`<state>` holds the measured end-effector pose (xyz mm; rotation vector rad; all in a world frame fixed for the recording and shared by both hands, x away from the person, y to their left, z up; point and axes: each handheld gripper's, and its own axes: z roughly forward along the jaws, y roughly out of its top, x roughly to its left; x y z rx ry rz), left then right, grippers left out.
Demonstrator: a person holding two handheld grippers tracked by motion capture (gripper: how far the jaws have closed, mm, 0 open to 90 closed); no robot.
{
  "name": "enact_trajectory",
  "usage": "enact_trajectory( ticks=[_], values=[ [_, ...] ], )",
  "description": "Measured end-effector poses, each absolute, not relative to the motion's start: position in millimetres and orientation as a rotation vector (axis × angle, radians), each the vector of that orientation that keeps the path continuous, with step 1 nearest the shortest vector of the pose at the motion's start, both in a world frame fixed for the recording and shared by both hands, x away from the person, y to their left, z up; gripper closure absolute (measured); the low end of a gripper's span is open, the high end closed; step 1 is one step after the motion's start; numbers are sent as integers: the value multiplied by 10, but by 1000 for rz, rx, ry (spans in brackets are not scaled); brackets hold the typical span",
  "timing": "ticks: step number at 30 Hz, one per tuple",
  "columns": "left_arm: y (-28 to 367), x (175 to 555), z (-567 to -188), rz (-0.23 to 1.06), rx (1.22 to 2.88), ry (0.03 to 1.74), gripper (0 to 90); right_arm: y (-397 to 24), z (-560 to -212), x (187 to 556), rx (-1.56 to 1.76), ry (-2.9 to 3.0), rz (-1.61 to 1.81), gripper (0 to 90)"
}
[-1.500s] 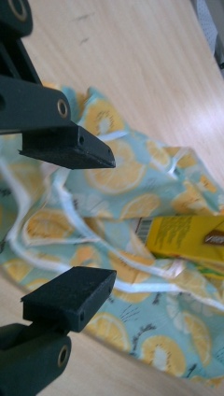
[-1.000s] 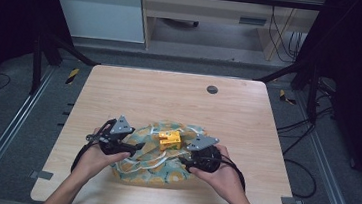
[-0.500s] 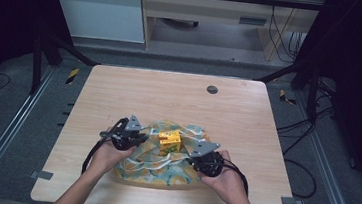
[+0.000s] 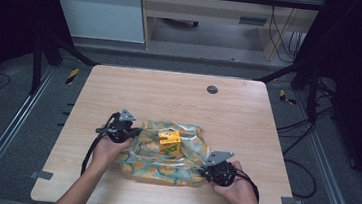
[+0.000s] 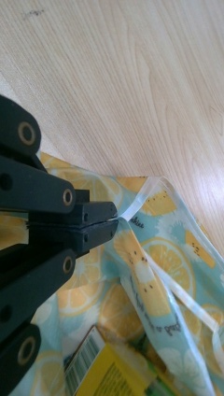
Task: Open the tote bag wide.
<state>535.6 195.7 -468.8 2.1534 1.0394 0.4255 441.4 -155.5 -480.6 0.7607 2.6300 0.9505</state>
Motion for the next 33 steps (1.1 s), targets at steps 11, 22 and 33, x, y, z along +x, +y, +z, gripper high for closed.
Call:
enact_trajectory(
  ticks=[11,22,33],
  values=[
    [2008,5410,-4705,420,2105,1065,900,-1691,-4820,4375,828,2617,939,900],
    [2027,5430,-4729,419,2130,1063,900,-1684,-4850,4388,871,2642,894,900],
    [2027,5425,-4742,411,2148,1055,900,-1718,-4844,4383,878,2641,890,900]
  ],
)
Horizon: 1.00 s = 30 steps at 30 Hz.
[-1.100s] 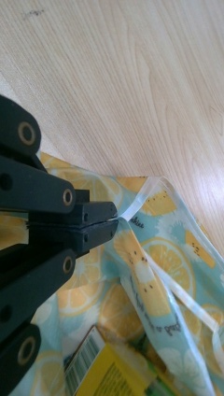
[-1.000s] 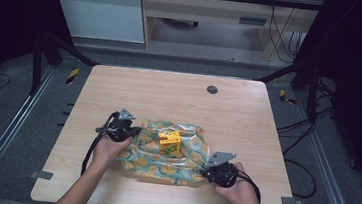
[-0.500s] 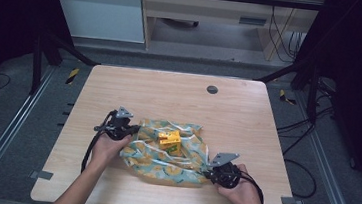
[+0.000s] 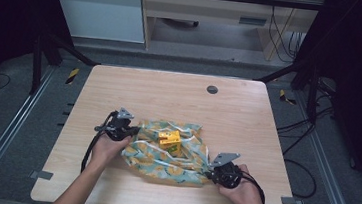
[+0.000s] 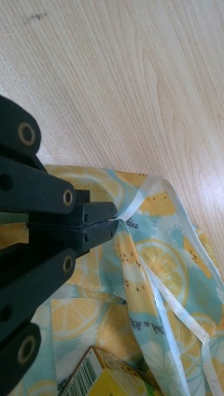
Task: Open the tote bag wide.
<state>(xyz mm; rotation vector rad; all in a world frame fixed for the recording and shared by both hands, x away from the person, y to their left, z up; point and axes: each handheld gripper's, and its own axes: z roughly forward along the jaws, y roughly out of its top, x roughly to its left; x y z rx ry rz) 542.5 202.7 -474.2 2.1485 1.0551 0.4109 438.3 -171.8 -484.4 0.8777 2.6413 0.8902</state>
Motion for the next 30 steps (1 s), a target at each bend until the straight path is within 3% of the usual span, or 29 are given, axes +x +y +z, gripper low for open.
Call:
enact_trajectory(
  ticks=[9,30],
  values=[
    [2025,5361,-4692,459,2191,1029,900,-1694,-4811,4355,846,2642,858,900],
    [2005,5434,-4778,411,2162,1049,900,-1753,-4852,4384,871,2642,828,900]
  ],
)
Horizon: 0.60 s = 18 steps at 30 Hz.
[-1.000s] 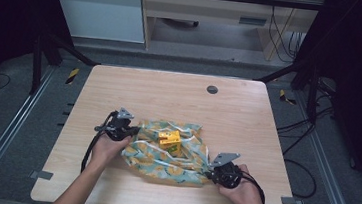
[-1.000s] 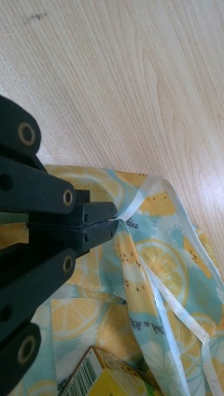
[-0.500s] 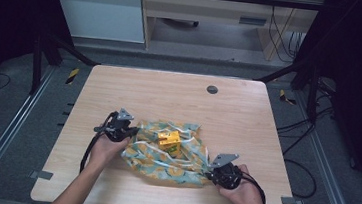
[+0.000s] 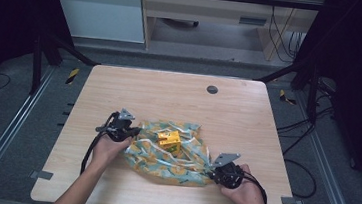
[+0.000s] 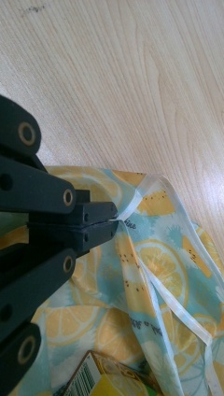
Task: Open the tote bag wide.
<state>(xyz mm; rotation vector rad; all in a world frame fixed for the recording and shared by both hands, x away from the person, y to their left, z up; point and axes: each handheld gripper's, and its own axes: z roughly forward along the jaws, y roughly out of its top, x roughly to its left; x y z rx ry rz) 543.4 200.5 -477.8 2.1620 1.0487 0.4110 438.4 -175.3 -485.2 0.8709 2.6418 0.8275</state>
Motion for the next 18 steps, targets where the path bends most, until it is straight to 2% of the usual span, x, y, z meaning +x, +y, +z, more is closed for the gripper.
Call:
enact_trajectory(
  ticks=[18],
  values=[
    [1997,5433,-4811,409,2162,1052,898,-1781,-4866,4404,900,2637,840,900]
  ],
)
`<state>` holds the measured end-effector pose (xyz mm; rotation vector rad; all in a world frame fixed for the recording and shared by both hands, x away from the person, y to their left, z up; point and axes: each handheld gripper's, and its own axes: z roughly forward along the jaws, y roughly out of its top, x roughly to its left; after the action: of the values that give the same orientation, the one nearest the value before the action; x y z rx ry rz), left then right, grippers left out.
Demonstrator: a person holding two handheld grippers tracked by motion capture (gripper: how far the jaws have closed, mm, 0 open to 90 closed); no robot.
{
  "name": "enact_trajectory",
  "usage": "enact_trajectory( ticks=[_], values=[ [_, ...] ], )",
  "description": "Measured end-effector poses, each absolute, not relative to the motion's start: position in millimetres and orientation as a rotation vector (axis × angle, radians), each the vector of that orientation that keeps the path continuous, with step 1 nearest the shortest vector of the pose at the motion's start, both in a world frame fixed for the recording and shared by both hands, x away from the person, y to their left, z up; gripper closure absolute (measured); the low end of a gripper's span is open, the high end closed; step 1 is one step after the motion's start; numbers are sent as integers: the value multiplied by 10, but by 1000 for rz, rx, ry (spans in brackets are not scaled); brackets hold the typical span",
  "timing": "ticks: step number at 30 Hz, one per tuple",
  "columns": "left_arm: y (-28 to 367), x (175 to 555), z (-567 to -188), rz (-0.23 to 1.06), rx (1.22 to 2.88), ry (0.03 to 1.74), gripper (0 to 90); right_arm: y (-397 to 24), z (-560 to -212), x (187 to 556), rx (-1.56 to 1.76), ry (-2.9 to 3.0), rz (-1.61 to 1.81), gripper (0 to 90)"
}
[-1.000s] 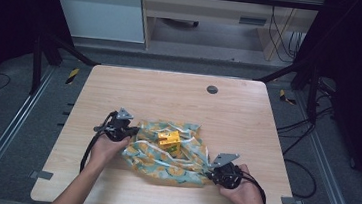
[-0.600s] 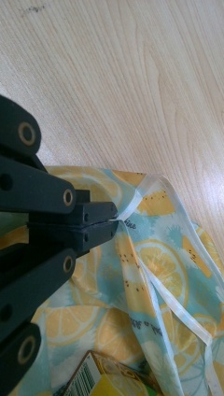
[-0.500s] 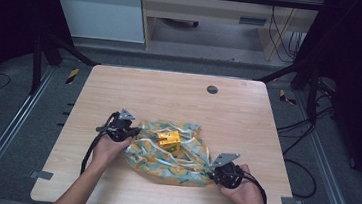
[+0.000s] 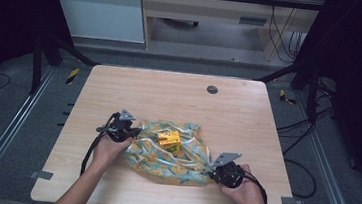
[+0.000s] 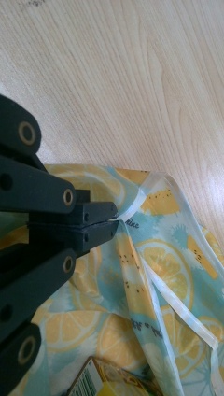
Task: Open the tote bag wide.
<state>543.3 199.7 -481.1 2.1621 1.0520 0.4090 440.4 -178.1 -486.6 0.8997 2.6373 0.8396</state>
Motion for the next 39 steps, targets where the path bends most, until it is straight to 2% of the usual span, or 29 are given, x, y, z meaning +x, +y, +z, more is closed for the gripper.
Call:
enact_trajectory(
  ticks=[9,13,14,15,18,25,28,30,32,36,39],
  values=[
    [2043,5408,-4812,390,2132,1045,883,-1839,-4891,4429,925,2616,898,900],
    [2077,5392,-4759,390,2103,1021,839,-1851,-4835,4393,879,2570,959,878],
    [2082,5387,-4749,396,2100,1021,813,-1859,-4815,4393,880,2550,974,849],
    [2093,5370,-4717,417,2093,1019,744,-1858,-4794,4392,880,2522,998,774],
    [2099,5346,-4679,428,2078,1004,708,-1852,-4769,4381,872,2504,1020,733],
    [2160,5203,-4520,490,2021,970,496,-1864,-4563,4293,817,2397,1167,422],
    [2165,5173,-4439,509,1990,971,397,-1869,-4453,4246,790,2326,1212,334],
    [2165,5155,-4375,531,1983,962,378,-1869,-4428,4242,786,2308,1223,308],
    [2165,5137,-4319,545,1966,958,293,-1868,-4369,4251,804,2265,1245,205],
    [2171,5113,-4205,541,1944,951,202,-1870,-4326,4270,835,2229,1252,129],
    [2167,5074,-4121,541,1913,941,173,-1888,-4319,4282,855,2196,1259,86]
  ],
)
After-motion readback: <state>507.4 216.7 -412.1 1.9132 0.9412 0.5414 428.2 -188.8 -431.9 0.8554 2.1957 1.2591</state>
